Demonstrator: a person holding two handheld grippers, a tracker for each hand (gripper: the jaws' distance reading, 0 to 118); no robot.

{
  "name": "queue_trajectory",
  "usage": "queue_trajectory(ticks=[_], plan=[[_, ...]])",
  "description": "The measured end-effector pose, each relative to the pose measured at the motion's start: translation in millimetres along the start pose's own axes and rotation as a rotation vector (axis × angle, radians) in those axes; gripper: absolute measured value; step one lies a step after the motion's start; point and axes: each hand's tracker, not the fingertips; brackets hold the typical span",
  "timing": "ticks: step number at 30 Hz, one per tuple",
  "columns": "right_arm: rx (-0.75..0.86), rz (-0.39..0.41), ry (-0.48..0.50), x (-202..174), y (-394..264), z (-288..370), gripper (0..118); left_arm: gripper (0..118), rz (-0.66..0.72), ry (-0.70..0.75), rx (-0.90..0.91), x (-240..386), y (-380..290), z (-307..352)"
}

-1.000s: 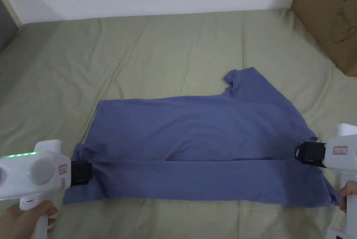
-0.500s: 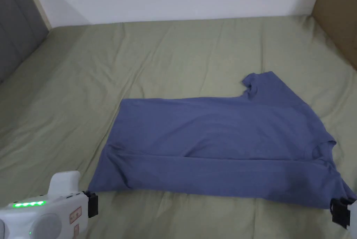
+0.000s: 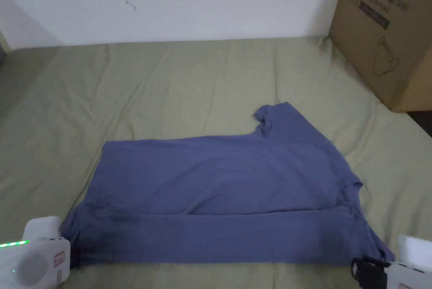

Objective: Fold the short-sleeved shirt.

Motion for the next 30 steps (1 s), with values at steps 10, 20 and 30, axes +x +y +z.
queue_trajectory(ticks=[10,20,30], plan=[[-0.107,-0.079,-0.060,12,37,-83,64,7,-0.004,-0.041,-0.023,1,4,14],[-0.062,-0.057,0.002,12,46,-44,6,6,-0.048,-0.072,0.013,-1,5,52],[-0.103,0.047,-0.017,36,-5,22,6,6,-0.109,-0.069,-0.027,-6,-69,100]])
